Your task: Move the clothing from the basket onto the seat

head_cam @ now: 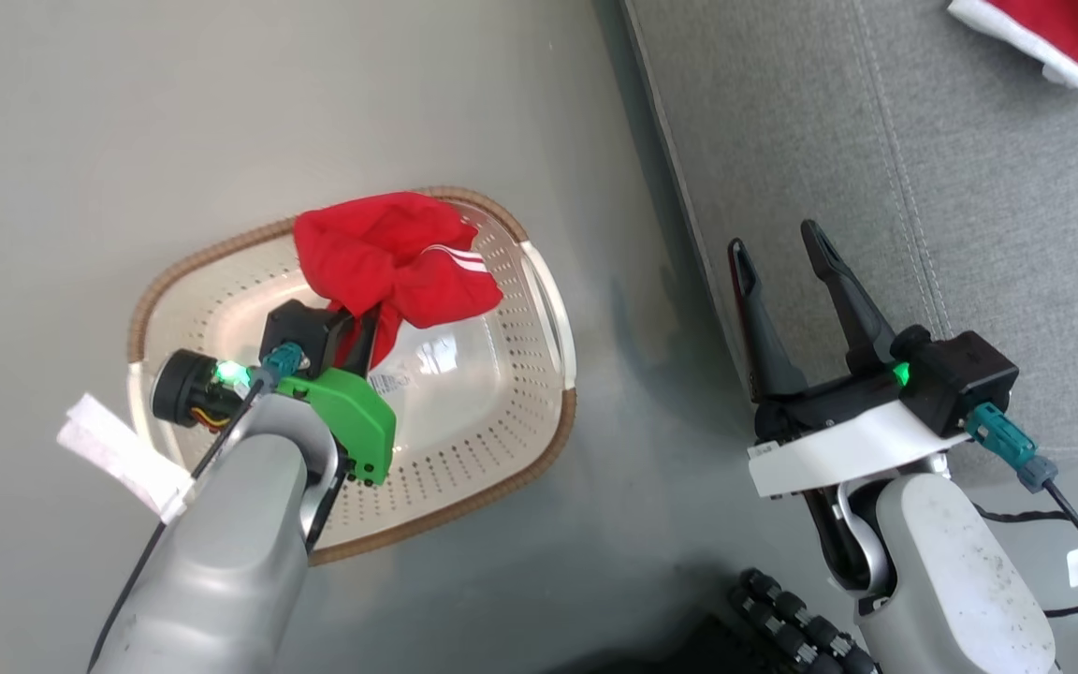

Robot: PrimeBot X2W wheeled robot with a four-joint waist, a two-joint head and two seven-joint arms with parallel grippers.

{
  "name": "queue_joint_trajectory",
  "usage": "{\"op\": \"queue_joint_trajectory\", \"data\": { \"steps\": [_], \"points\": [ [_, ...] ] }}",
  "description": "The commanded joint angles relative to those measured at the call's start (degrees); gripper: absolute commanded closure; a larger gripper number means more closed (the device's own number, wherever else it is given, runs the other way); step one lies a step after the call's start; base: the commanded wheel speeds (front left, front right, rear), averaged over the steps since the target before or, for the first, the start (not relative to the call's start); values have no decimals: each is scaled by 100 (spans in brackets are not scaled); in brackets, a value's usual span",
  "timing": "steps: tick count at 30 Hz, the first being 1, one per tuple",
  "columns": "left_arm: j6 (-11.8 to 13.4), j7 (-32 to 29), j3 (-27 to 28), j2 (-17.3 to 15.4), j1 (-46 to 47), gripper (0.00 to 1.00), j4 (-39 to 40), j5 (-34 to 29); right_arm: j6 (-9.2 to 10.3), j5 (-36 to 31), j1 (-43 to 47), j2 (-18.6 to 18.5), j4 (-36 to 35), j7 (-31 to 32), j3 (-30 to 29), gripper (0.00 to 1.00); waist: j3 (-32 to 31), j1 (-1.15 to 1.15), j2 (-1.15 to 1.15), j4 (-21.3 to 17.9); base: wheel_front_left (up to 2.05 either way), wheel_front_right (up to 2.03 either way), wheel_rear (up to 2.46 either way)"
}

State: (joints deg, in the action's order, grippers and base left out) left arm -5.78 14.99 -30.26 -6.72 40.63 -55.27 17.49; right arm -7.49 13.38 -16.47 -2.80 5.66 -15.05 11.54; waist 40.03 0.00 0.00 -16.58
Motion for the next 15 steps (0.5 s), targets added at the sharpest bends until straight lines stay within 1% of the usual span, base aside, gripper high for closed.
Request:
{"op": "queue_joint_trajectory", "data": {
  "steps": [1,9,15],
  "points": [
    [24,22,49,-45,-192,100,194,30,0,-55,114,-18,33,-8,-47,0,-659,0,0,380,0,0,0],
    [66,23,269,-124,-898,100,1480,-18,0,-186,415,-18,-71,223,-169,0,-1332,0,0,671,0,0,0],
    [14,24,413,-186,-1301,100,2455,-36,0,-287,681,-19,-249,452,-274,0,-1808,0,0,845,0,0,0]
  ]
}}
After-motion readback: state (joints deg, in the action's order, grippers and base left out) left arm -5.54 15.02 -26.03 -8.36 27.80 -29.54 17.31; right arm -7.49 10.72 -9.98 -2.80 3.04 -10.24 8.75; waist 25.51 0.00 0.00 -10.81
